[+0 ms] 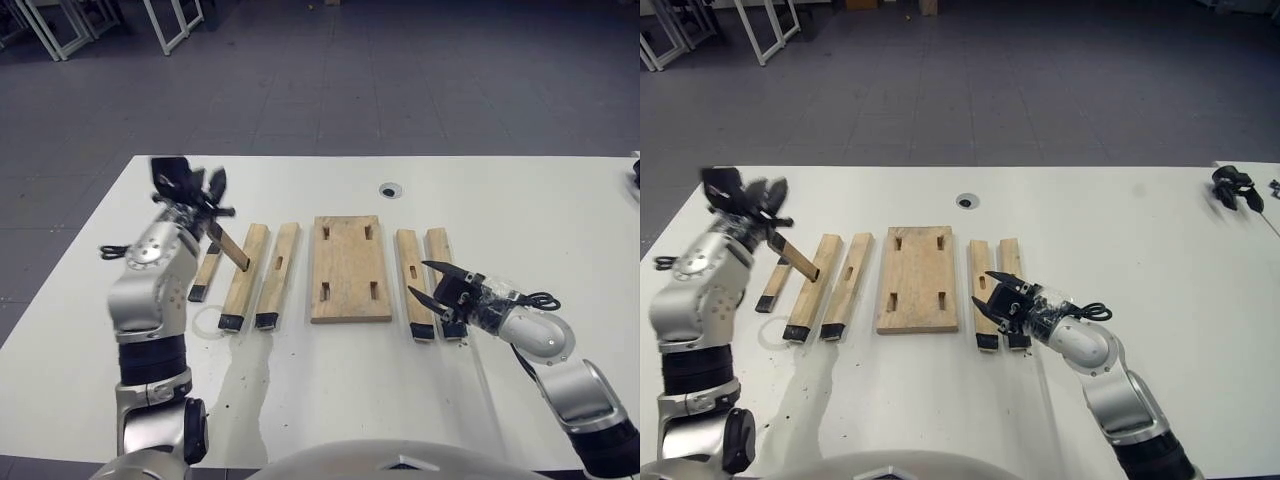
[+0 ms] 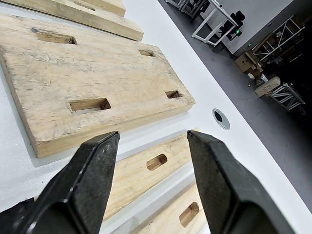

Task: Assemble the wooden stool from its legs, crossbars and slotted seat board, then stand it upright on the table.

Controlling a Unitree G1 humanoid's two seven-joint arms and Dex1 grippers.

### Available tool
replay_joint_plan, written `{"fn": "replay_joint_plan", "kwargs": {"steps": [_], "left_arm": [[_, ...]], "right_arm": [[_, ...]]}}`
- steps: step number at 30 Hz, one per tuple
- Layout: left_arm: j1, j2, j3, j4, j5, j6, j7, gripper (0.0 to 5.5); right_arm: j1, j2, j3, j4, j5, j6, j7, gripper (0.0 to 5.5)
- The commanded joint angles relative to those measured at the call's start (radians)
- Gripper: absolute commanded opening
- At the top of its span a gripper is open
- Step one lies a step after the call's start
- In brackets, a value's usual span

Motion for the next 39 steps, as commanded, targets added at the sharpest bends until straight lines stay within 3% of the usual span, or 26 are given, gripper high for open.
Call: {"fn": "replay_joint_plan", "kwargs": {"steps": [1, 3, 8, 13, 14, 19, 26, 31, 35, 39], "left_arm": [[0.077, 0.017, 0.065, -0.201, -0.046, 0.098, 0.028, 1.66], [0.191, -0.014, 0.090, -0.309, -0.065, 0.140, 0.042, 1.66], [0.612, -0.130, 0.073, -0.483, -0.090, 0.116, -0.006, 2.39], [0.795, -0.159, -0.063, -0.362, 0.008, -0.009, -0.073, 3.08], [0.802, -0.157, -0.092, -0.317, 0.034, -0.037, -0.085, 3.28], [0.798, -0.162, -0.175, -0.109, 0.130, -0.162, -0.117, 3.28], [0.763, -0.169, -0.169, 0.043, 0.141, -0.239, -0.139, 3.28], [0.738, -0.162, -0.171, 0.043, 0.125, -0.221, -0.160, 2.50], [0.673, -0.176, -0.154, -0.015, 0.086, -0.195, -0.151, 2.04], [0.473, -0.219, -0.073, -0.140, -0.133, -0.172, -0.146, 2.04]], "right_arm": [[0.004, -0.003, -0.007, -0.009, -0.006, 0.010, 0.002, 2.54], [0.007, -0.001, -0.008, -0.012, -0.005, 0.014, -0.001, 2.54], [0.021, 0.002, -0.017, -0.023, -0.003, 0.030, -0.009, 2.54], [0.004, 0.003, -0.014, -0.011, -0.001, 0.034, -0.002, 2.54], [0.000, 0.005, -0.012, -0.010, -0.001, 0.035, -0.001, 2.54], [-0.012, 0.004, -0.011, -0.004, 0.000, 0.034, 0.005, 2.54], [-0.013, 0.004, -0.009, 0.002, -0.004, 0.032, 0.004, 2.54], [-0.028, 0.018, -0.023, 0.003, 0.011, 0.053, -0.004, 2.54], [-0.064, 0.109, -0.083, -0.031, 0.170, 0.219, -0.006, 2.54], [-0.172, 0.247, -0.193, -0.073, 0.485, 0.545, -0.017, 3.32]]}}
